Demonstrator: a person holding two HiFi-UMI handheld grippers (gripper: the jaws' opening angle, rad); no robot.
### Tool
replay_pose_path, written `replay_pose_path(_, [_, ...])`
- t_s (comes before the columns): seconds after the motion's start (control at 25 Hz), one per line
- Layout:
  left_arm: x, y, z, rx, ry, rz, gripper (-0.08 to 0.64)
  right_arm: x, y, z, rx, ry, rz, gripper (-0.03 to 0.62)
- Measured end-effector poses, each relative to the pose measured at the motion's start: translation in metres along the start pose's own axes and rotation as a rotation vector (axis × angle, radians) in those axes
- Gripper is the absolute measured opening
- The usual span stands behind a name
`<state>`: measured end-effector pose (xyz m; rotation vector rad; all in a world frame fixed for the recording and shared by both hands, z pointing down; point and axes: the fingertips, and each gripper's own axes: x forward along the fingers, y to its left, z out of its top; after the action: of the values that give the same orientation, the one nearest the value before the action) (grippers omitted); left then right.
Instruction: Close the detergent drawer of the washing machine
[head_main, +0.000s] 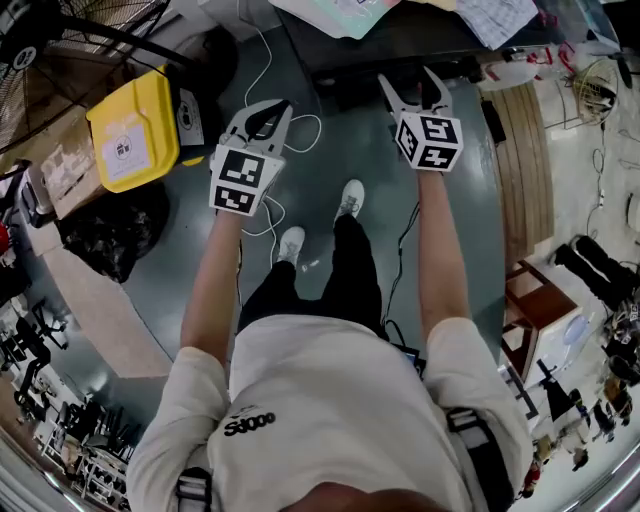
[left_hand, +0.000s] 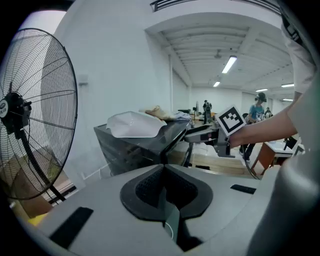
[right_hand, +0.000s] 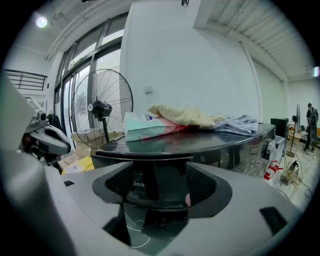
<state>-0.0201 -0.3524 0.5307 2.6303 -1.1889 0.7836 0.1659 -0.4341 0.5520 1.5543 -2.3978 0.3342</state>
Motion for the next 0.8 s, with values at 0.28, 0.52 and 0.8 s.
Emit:
replay_pose_path(0.28, [0.007, -0.001, 0.003, 0.007, 0.002, -0.012, 0.018, 0.002, 0.0, 0.001, -0.006, -0.001, -0.001, 0.295])
replay_pose_path(0.52, [0.013, 0.0, 0.009, 0.016, -0.005, -0.018, 0.018, 0.002, 0.0, 0.002, -0.005, -0.021, -0.004, 0.296])
replay_pose_path(0.8, [0.015, 0.005, 0.013, 0.014, -0.01, -0.004, 0.018, 0.003, -0.001, 0.0, -0.016, -0.028, -0.004, 0.295])
